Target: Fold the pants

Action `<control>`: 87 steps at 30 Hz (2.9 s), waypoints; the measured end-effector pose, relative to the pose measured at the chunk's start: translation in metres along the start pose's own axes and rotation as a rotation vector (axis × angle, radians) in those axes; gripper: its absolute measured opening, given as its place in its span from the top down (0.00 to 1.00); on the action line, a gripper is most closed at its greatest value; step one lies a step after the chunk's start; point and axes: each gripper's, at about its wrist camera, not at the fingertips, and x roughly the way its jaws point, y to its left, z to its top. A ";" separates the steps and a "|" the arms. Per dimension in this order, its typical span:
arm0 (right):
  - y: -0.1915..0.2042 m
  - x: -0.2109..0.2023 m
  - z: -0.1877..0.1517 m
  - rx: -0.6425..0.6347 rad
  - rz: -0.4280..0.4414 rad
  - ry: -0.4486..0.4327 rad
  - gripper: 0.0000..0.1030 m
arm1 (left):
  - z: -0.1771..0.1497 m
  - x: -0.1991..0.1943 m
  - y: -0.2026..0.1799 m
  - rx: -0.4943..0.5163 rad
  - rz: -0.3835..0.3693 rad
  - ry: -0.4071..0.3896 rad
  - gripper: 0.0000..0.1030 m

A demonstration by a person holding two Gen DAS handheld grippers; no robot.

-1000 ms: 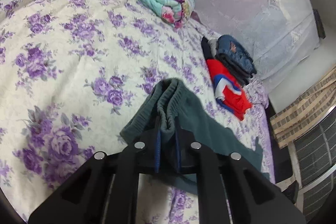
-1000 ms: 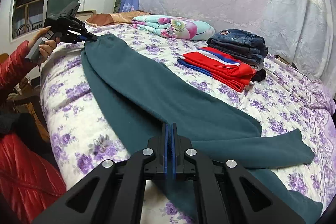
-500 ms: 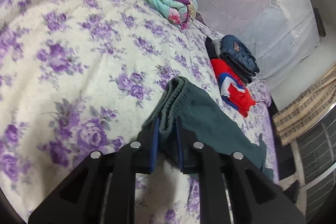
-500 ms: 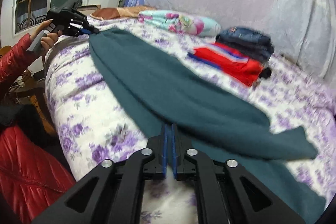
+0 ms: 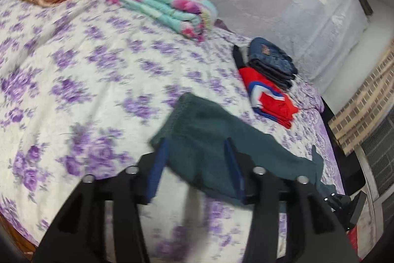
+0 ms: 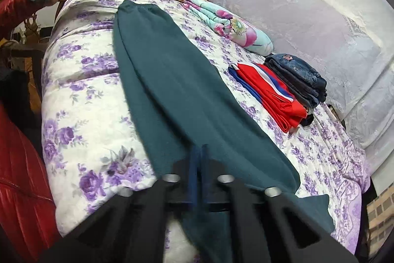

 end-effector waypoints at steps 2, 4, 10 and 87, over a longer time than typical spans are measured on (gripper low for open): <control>0.006 -0.007 -0.001 -0.006 -0.010 -0.008 0.98 | -0.003 0.005 -0.022 0.042 -0.040 0.014 0.48; 0.011 -0.011 -0.002 0.000 0.001 0.001 0.98 | -0.009 0.016 -0.050 0.087 -0.091 0.045 0.42; 0.016 -0.015 -0.015 0.051 0.041 0.031 0.98 | -0.055 0.077 -0.145 0.302 -0.214 0.211 0.29; -0.075 -0.052 -0.101 0.806 0.047 -0.021 0.56 | -0.115 0.135 -0.190 0.453 -0.281 0.260 0.05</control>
